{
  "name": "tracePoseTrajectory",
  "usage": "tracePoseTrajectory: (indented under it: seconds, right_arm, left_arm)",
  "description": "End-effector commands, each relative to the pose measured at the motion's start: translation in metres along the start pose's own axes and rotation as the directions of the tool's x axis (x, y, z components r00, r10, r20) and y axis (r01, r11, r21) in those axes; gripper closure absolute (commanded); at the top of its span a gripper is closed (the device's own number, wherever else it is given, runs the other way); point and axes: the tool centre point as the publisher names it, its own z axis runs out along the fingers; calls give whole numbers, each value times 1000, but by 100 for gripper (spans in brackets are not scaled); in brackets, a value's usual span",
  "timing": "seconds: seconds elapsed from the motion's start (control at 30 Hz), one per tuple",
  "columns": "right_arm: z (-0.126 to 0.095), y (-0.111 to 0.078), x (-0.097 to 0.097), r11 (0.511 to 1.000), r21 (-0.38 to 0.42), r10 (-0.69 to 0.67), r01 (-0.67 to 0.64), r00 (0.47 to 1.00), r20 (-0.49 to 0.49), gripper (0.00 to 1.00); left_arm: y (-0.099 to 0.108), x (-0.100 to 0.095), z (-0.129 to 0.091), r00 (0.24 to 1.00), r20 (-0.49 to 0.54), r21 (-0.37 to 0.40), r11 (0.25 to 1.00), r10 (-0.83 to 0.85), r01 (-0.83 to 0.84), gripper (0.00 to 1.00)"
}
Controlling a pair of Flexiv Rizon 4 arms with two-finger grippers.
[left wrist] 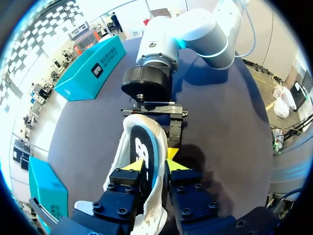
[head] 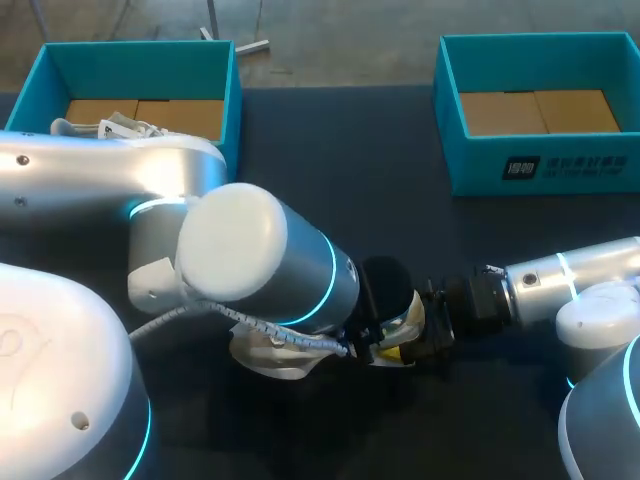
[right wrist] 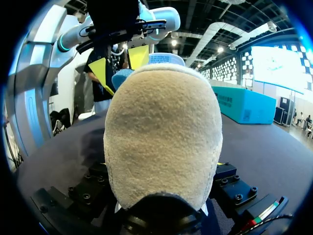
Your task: Take the shoe out of the shoebox, open the shoe tongue, remove and reinsert the insole, then place the shoe into the shoebox
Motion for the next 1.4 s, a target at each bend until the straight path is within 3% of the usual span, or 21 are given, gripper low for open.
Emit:
tracePoseTrajectory:
  seconds: [0.03, 0.87, 1.0, 1.1, 1.4]
  right_arm:
    - [2, 1, 0, 1000, 6, 1, -1, 1000, -1, 100]
    - [2, 1, 0, 1000, 6, 1, -1, 1000, -1, 100]
    - [2, 1, 0, 1000, 6, 1, -1, 1000, -1, 100]
    - [2, 1, 0, 1000, 6, 1, -1, 1000, -1, 100]
    - [2, 1, 0, 1000, 6, 1, -1, 1000, -1, 100]
  left_arm:
    - [-4, 2, 5, 1000, 30, -11, 1000, -1, 1, 75]
    - [-9, -1, 23, 993, 115, -52, 999, 6, 0, 73]
    - [-8, -6, 22, 993, 116, -49, 999, -6, 11, 81]
    - [-7, -9, 21, 992, 121, -48, 999, -14, 20, 98]
    - [-5, -13, 18, 991, 128, -34, 999, -28, 33, 100]
